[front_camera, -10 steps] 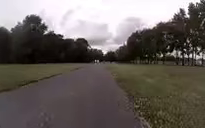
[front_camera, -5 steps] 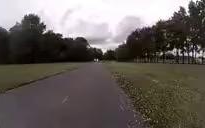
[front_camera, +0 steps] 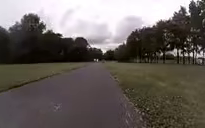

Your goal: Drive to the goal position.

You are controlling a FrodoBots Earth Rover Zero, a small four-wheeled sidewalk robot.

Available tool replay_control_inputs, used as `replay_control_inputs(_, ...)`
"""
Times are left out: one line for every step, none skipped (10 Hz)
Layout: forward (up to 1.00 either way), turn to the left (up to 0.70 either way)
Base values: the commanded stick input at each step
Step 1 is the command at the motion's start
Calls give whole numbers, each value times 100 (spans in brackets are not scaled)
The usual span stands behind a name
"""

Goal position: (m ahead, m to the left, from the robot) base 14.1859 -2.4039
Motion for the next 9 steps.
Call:
replay_control_inputs(70,0)
replay_control_inputs(70,0)
replay_control_inputs(70,0)
replay_control_inputs(70,0)
replay_control_inputs(70,0)
replay_control_inputs(70,0)
replay_control_inputs(70,0)
replay_control_inputs(70,0)
replay_control_inputs(70,0)
